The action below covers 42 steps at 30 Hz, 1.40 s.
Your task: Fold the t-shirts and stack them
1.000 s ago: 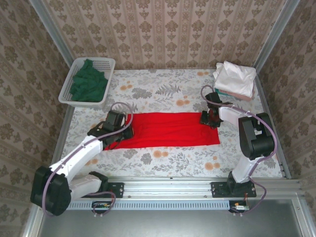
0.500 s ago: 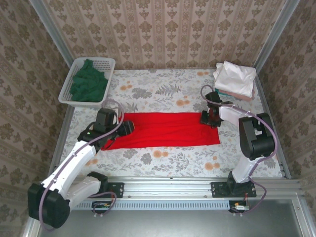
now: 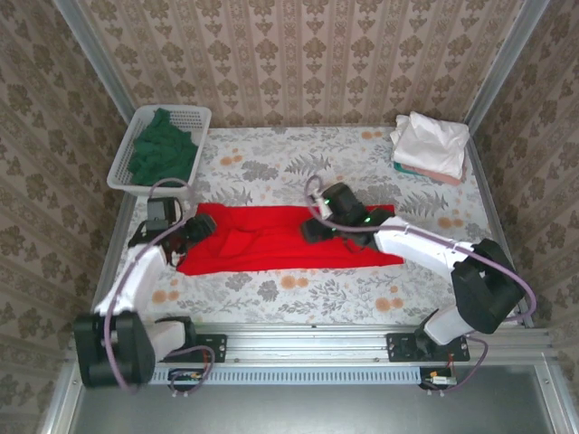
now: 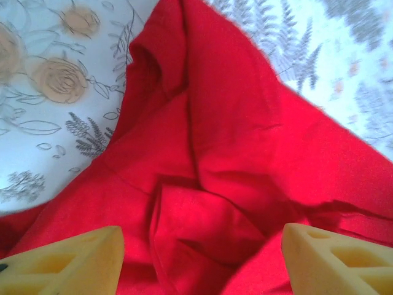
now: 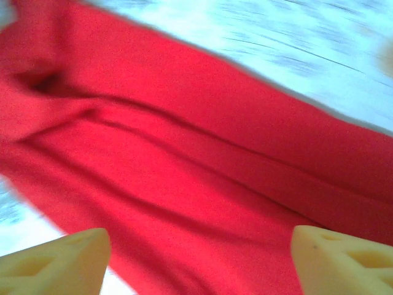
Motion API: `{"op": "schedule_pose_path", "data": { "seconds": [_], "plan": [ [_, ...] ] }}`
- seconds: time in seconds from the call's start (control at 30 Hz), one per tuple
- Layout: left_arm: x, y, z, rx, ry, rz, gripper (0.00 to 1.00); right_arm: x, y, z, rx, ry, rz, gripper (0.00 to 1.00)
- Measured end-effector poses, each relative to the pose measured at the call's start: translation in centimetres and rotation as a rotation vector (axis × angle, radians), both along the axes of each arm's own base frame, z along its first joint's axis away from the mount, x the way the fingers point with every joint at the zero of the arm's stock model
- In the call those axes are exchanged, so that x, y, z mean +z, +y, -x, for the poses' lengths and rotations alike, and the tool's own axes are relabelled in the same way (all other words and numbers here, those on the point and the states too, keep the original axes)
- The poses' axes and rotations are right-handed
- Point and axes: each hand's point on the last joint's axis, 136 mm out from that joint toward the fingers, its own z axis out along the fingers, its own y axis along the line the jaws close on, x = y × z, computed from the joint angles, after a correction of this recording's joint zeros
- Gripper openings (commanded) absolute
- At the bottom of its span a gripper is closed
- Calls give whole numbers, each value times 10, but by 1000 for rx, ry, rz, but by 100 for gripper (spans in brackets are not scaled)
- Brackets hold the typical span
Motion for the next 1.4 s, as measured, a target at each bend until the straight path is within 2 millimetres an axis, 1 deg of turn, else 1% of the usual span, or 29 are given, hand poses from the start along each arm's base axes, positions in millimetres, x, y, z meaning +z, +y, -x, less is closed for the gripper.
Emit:
{"op": "schedule_pose_path", "data": {
  "seconds": [0.03,0.07,0.13,0.17,0.2,0.27,0.3,0.33,0.4,0.5,0.53,0.63,0.7,0.8,0.9,1.0,1.1,1.2,1.27,1.3,1.33,1.4],
  "plan": [
    [-6,-2,-6,-12,22,6,65,4,23,6,82,-23,-42,83],
    [-9,-4,-12,-23,33,12,63,6,35,7,126,-35,-68,81],
    [-10,-8,-28,-51,34,23,58,5,64,2,221,-61,-115,80],
    [-9,-10,-35,-61,30,27,56,3,76,-1,260,-73,-122,80],
    [-7,-11,-45,-73,19,31,55,1,89,-6,303,-87,-126,77],
    [-6,-13,-60,-91,6,32,55,-3,114,-16,387,-111,-128,77],
    [-7,-13,-66,-98,5,30,53,-4,125,-19,437,-129,-126,77],
    [-9,-14,-72,-108,8,29,50,-4,136,-20,493,-154,-127,77],
    [-16,-16,-79,-129,20,32,49,-2,150,-16,590,-205,-124,76],
    [-31,-19,-82,-150,51,38,42,-5,161,-7,720,-265,-110,76],
    [-36,-20,-82,-157,63,39,38,-7,165,-5,755,-283,-99,75],
    [-45,-22,-82,-173,84,45,26,-16,179,-12,824,-321,-61,72],
    [-47,-23,-82,-179,89,49,18,-23,187,-17,854,-338,-41,69],
    [-43,-27,-85,-194,80,49,9,-33,195,-23,884,-343,-16,59],
    [-39,-30,-89,-203,66,53,2,-42,198,-26,913,-338,2,54],
    [-37,-31,-91,-208,59,53,0,-48,202,-26,946,-327,22,47],
    [-35,-30,-91,-207,65,53,0,-54,202,-24,971,-311,43,43],
    [-30,-30,-94,-207,56,52,0,-57,200,-21,993,-298,61,31],
    [-24,-30,-95,-207,51,51,0,-59,199,-19,1002,-288,69,24],
    [-20,-30,-96,-207,48,50,0,-59,198,-17,1008,-286,73,19],
    [-16,-29,-97,-207,44,49,0,-60,198,-16,1013,-285,76,15],
    [-8,-29,-99,-208,32,44,0,-63,196,-14,1022,-285,82,13]
  ]
}}
